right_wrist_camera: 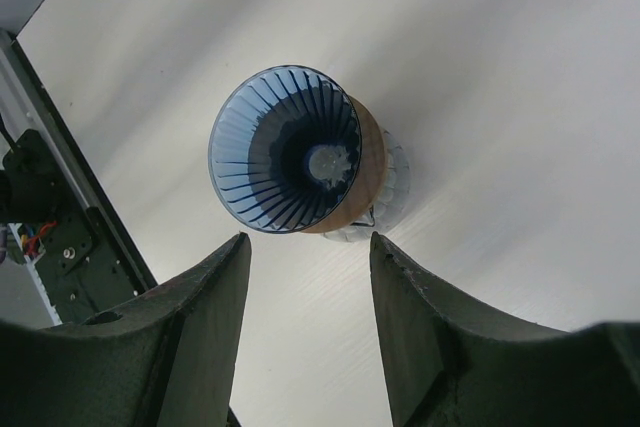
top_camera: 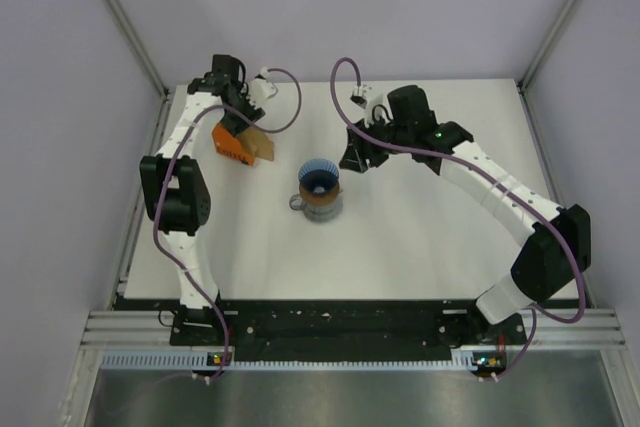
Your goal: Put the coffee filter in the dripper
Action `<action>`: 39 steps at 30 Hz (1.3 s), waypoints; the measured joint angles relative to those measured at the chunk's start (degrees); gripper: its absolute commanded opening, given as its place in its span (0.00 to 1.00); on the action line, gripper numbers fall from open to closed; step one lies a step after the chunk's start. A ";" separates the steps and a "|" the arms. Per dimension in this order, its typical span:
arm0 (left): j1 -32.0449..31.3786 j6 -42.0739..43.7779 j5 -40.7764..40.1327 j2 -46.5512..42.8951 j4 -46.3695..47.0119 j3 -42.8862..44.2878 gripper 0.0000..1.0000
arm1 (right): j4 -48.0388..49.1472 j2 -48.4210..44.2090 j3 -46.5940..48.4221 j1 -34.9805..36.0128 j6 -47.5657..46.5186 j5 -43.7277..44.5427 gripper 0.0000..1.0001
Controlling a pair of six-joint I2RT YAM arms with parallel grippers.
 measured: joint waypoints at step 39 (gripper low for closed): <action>3.52 1.62 1.84 10.86 -4.48 10.38 0.53 | -0.44 0.33 0.00 0.00 0.57 -1.44 0.51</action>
